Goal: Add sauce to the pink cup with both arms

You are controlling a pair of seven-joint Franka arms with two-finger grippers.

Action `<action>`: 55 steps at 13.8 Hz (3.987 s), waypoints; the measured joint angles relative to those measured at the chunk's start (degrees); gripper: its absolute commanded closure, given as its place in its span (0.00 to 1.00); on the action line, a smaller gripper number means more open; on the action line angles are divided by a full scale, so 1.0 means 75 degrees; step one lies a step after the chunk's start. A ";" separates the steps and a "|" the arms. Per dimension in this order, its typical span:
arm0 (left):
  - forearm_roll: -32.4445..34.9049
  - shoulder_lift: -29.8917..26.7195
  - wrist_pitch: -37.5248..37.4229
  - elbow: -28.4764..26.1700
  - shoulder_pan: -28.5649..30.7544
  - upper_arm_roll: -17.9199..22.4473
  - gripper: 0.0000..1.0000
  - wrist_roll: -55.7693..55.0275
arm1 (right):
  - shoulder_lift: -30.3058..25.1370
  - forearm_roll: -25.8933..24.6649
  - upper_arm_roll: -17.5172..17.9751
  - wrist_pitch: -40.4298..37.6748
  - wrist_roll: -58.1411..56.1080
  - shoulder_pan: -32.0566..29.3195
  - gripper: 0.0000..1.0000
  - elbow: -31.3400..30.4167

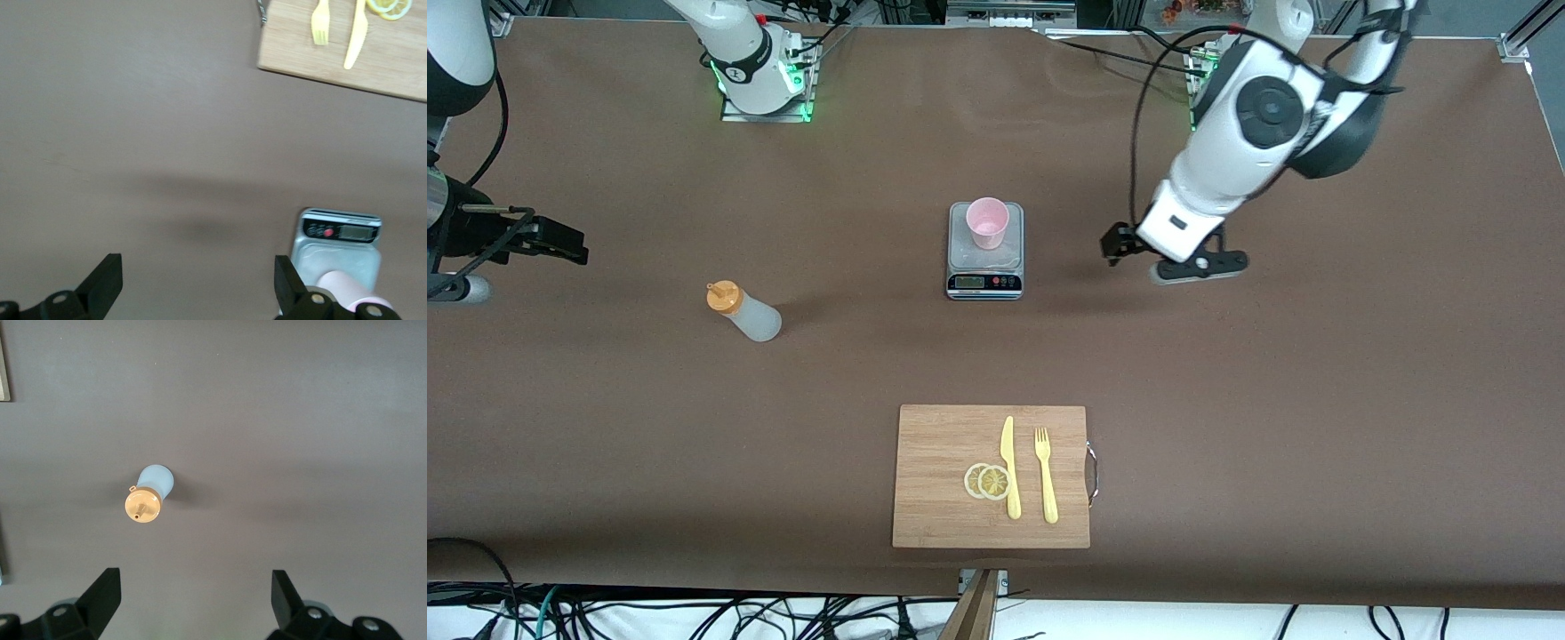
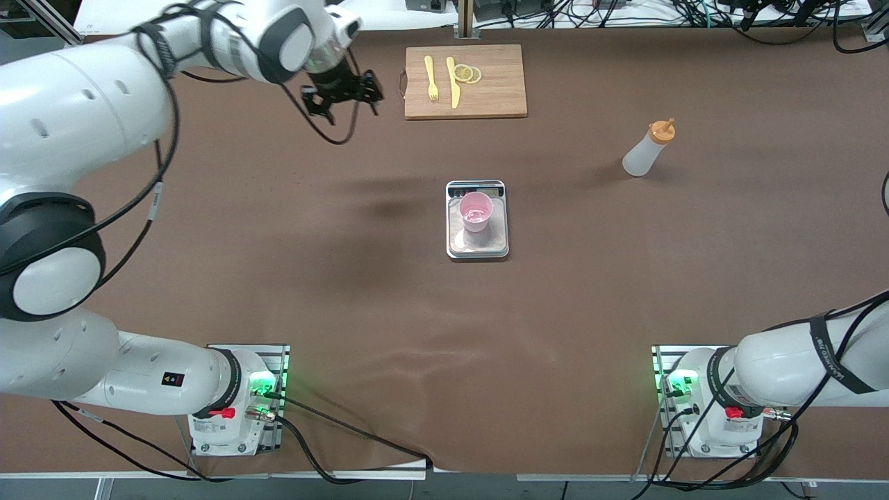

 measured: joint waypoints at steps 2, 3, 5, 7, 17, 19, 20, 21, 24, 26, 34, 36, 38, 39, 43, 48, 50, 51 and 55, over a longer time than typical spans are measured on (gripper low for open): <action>0.0000 -0.0303 -0.0674 0.0076 0.0387 0.0142 0.00 0.0791 | 0.0004 0.0000 0.0000 0.0000 0.0000 0.0000 0.00 0.0000; 0.0031 -0.0408 -0.1021 0.0175 0.0474 0.0324 0.00 0.1115 | 0.0016 0.0011 0.0000 0.0000 0.0000 0.0001 0.00 -0.0002; 0.0379 -0.0591 -0.1626 0.0452 0.0613 0.0688 0.00 0.1787 | 0.0121 0.0183 0.0002 0.0004 0.0000 0.0003 0.00 -0.0012; 0.0649 -0.0748 -0.2227 0.0804 0.0779 0.0889 0.00 0.2245 | 0.0335 0.0425 0.0004 0.0020 0.0000 0.0008 0.00 -0.0026; 0.1071 -0.0834 -0.3780 0.2484 0.1168 0.1368 0.00 0.3282 | 0.1303 0.0903 -0.0017 0.0073 -0.3467 -0.0647 0.00 -0.0066; 0.1071 -0.0803 -0.3780 0.2484 0.1166 0.1345 0.00 0.3282 | 0.1590 0.1068 -0.0023 0.0155 -0.4640 -0.0945 0.00 -0.0071; 0.1071 -0.0787 -0.3779 0.2484 0.1165 0.1343 0.00 0.3281 | 0.1712 0.1087 -0.0023 0.0260 -0.5264 -0.1025 0.00 -0.0074; 0.1071 -0.0764 -0.3779 0.2484 0.1165 0.1342 0.00 0.3278 | 0.1841 0.1171 -0.0023 0.0363 -0.5880 -0.1081 0.00 -0.0081; 0.1071 -0.0668 -0.3707 0.2484 0.1196 0.1355 0.00 0.3269 | 0.2297 0.2038 -0.0023 0.0430 -0.7593 -0.1283 0.00 -0.0136; 0.1071 -0.0661 -0.3696 0.2487 0.1246 0.1368 0.00 0.3269 | 0.2573 0.2501 -0.0023 0.0494 -0.8627 -0.1365 0.00 -0.0156; 0.1071 -0.0215 -0.3648 0.3028 0.1251 0.1375 0.00 0.2934 | 0.2704 0.4650 -0.0029 0.0892 -1.2059 -0.1799 0.00 -0.1656; 0.1071 -0.0154 -0.3648 0.3087 0.1251 0.1375 0.00 0.2925 | 0.2711 0.4856 -0.0031 0.1044 -1.2747 -0.1946 0.00 -0.2026; 0.1071 -0.0140 -0.3648 0.3106 0.1251 0.1375 0.00 0.2922 | 0.2732 0.5020 -0.0031 0.1067 -1.3427 -0.2041 0.00 -0.2212; 0.1071 -0.0137 -0.3648 0.3112 0.1251 0.1375 0.00 0.2921 | 0.2769 0.5228 -0.0031 0.1069 -1.3819 -0.2073 0.00 -0.2303; 0.1066 -0.0111 -0.3648 0.3117 0.1251 0.1365 0.00 0.2917 | 0.3263 0.6355 -0.0032 0.1071 -1.5847 -0.2150 0.00 -0.2615; 0.1066 -0.0100 -0.3648 0.3119 0.1251 0.1363 0.00 0.2918 | 0.3693 0.6994 -0.0032 0.0906 -1.7176 -0.2276 0.00 -0.2834; 0.1066 -0.0099 -0.3648 0.3143 0.1251 0.1355 0.00 0.2918 | 0.3692 0.7196 -0.0031 0.0689 -1.7399 -0.2289 0.00 -0.2875; 0.1066 -0.0100 -0.3648 0.3175 0.1251 0.1353 0.00 0.2918 | 0.3692 0.7299 -0.0028 0.0597 -1.7488 -0.2289 0.00 -0.2880; 0.1066 -0.0100 -0.3648 0.3220 0.1251 0.1353 0.00 0.2918 | 0.3692 0.7491 -0.0004 0.0495 -1.7789 -0.2289 0.00 -0.2884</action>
